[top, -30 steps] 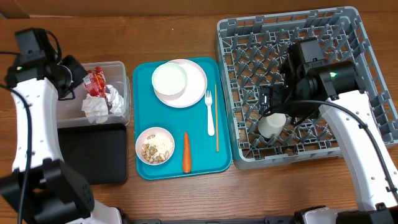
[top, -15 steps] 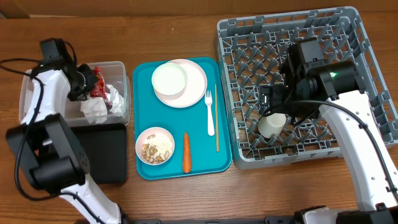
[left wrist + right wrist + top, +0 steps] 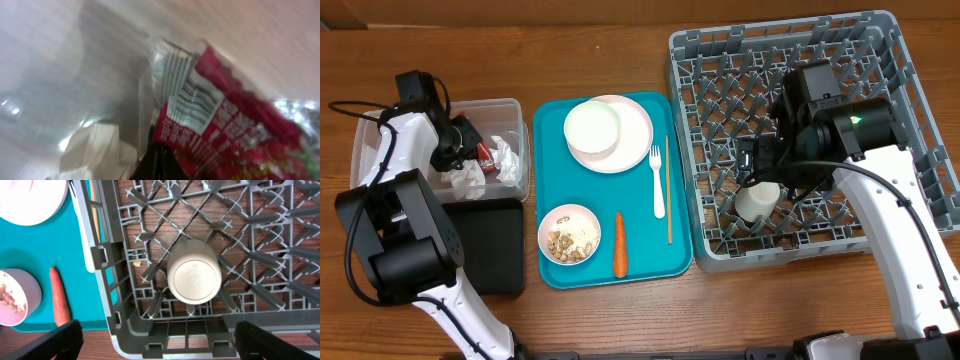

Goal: Sort waste into correct bins and load items into the dishwasher
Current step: 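Open the left gripper over the bin and lift away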

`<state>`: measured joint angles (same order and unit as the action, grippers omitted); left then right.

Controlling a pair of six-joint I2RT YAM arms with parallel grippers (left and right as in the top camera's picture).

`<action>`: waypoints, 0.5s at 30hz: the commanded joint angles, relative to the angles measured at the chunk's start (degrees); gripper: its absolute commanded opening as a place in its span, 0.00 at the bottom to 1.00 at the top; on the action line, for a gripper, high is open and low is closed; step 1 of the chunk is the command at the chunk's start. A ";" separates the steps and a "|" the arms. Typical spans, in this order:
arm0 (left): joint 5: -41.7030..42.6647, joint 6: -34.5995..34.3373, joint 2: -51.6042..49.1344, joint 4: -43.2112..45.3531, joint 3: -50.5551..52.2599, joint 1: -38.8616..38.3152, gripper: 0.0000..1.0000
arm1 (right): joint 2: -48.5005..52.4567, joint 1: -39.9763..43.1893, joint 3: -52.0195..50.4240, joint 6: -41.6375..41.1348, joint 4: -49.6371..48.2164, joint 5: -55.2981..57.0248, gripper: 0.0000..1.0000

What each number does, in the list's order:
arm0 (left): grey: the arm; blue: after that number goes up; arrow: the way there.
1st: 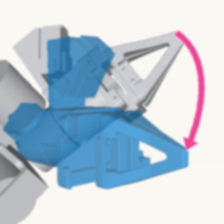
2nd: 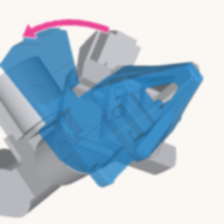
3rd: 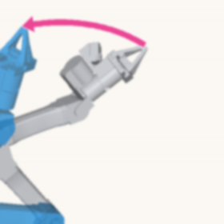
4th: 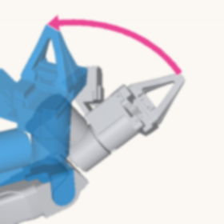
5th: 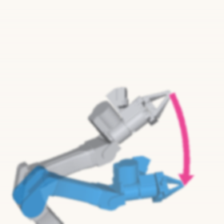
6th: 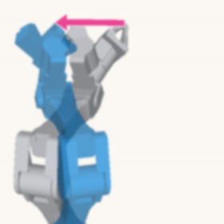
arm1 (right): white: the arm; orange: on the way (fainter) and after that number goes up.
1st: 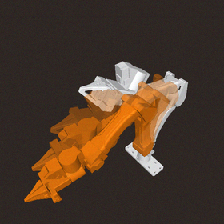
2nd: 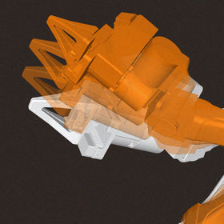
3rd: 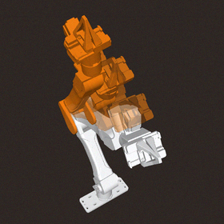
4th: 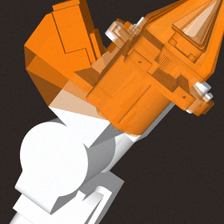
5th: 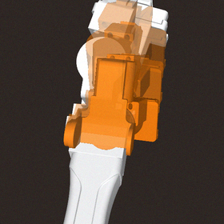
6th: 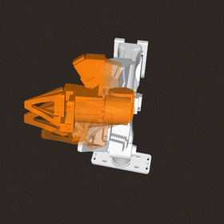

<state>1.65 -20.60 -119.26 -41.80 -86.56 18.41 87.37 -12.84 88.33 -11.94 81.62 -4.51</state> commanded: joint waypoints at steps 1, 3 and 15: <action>-4.72 -2.89 2.36 -3.34 0.42 0.39 0.04 | -0.66 -0.17 1.14 0.37 -0.28 -0.28 1.00; -8.31 -6.60 4.61 -4.81 0.42 0.37 0.04 | -0.66 -0.17 1.14 0.37 -0.28 -0.28 1.00; -5.38 -11.13 21.00 -7.63 0.42 0.31 0.04 | -0.66 -0.17 1.14 0.37 -0.28 -0.28 1.00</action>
<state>-6.85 -29.95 -101.51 -48.51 -86.13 18.48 87.37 -12.84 88.33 -11.92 81.58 -4.54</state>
